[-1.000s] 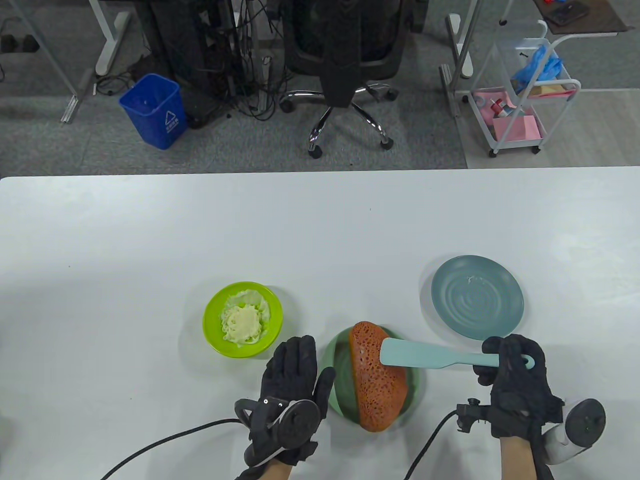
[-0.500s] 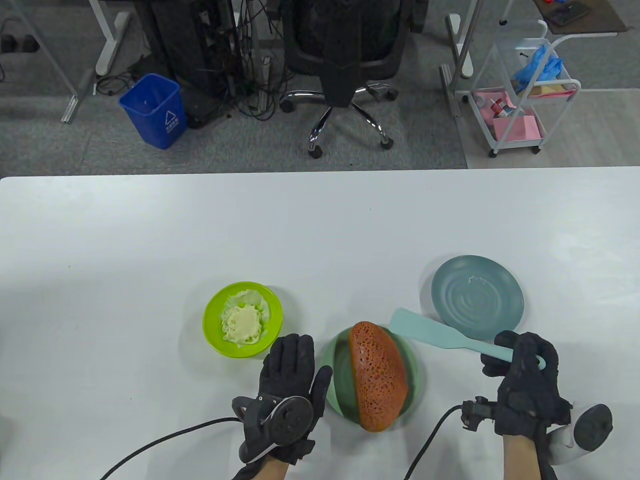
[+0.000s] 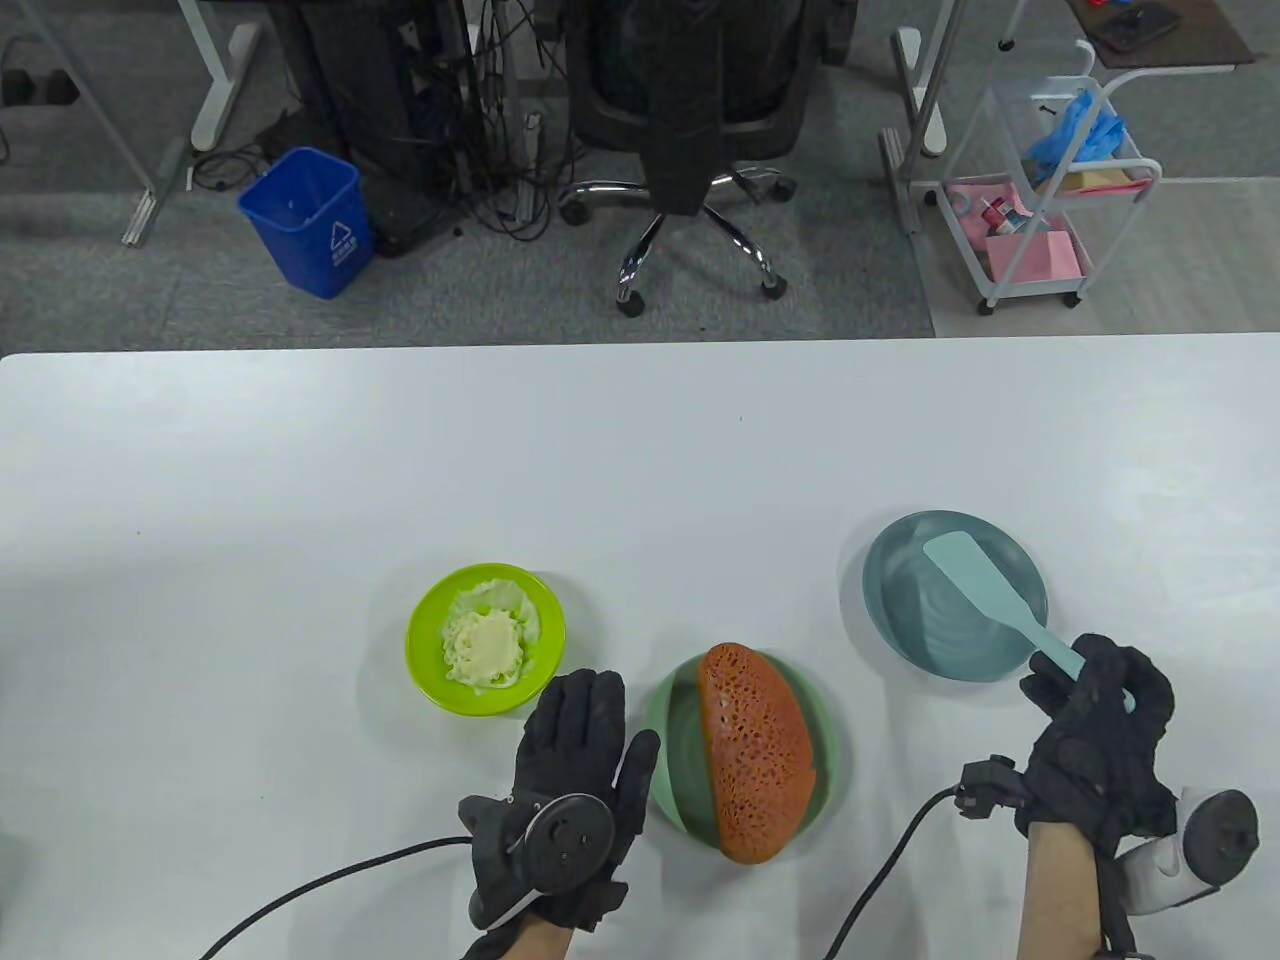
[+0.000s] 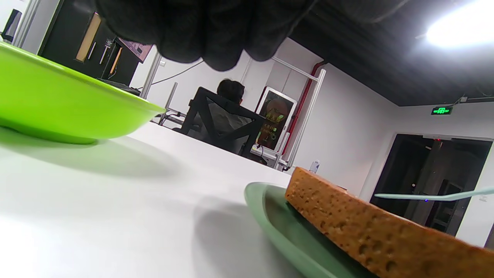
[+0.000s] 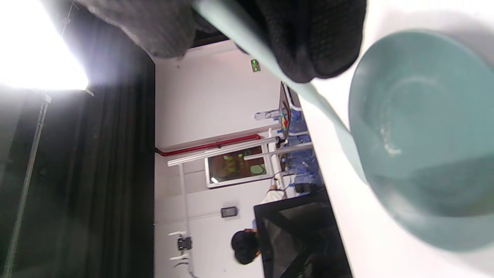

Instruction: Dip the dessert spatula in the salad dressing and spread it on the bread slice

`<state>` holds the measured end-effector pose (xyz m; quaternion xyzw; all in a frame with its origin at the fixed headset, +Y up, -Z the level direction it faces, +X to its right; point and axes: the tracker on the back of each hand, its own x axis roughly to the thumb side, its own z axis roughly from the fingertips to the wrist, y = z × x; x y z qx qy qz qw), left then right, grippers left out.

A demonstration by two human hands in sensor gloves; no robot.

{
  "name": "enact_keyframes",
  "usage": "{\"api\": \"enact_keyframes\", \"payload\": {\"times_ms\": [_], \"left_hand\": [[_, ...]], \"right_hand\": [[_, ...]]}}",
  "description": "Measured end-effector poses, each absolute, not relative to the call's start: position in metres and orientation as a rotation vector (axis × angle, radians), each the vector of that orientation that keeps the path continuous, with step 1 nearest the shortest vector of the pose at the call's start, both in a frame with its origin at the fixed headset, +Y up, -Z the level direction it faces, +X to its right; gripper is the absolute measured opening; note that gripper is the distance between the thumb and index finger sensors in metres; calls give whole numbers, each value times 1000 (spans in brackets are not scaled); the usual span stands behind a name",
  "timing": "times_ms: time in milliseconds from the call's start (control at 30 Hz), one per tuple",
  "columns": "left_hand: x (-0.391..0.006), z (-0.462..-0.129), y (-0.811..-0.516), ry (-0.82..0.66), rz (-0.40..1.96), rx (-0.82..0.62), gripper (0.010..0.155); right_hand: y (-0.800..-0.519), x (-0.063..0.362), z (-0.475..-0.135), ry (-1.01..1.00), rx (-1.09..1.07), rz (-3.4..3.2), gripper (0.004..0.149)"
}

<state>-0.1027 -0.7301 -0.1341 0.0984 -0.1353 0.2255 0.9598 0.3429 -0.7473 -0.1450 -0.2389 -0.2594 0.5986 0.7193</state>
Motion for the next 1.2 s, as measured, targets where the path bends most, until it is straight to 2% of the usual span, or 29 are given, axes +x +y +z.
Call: {"api": "enact_keyframes", "payload": {"times_ms": [600,933,1200], "left_hand": [[-101,-130,-730,-288,468,208,72],[-99,-130,-730,-288,456,204,71],[-99,-129,-729,-289,458,209,71]], "right_hand": [[-752,332,-154,-511,-594,1616,49],[-728,309,-161,-205,-573,2264,56],[-739,284,-164,-51,-621,2603,53]]}}
